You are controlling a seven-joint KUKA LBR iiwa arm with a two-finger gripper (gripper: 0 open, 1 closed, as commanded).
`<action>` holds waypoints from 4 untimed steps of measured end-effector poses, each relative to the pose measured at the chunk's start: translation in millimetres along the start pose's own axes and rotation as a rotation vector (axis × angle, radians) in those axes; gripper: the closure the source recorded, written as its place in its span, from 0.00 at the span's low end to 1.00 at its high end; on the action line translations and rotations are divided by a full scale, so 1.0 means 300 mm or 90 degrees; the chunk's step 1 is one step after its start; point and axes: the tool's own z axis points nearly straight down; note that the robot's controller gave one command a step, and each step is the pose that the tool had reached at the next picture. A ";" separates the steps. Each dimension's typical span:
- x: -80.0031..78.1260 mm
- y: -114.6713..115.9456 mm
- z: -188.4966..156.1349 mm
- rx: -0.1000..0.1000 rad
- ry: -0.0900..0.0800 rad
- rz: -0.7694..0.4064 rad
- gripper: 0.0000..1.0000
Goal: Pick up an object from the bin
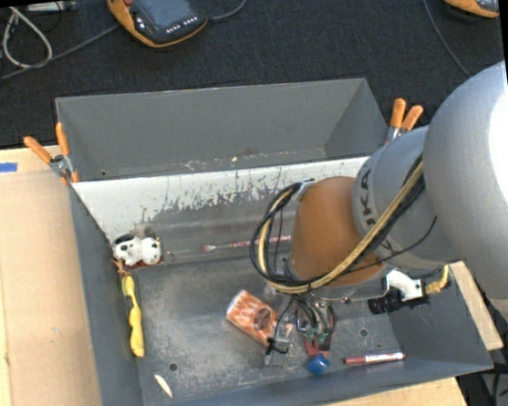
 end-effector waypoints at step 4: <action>0.094 0.038 -0.025 -0.001 0.004 0.154 1.00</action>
Offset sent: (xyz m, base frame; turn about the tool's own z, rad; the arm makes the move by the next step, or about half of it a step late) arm -0.0245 0.0227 0.0077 0.2511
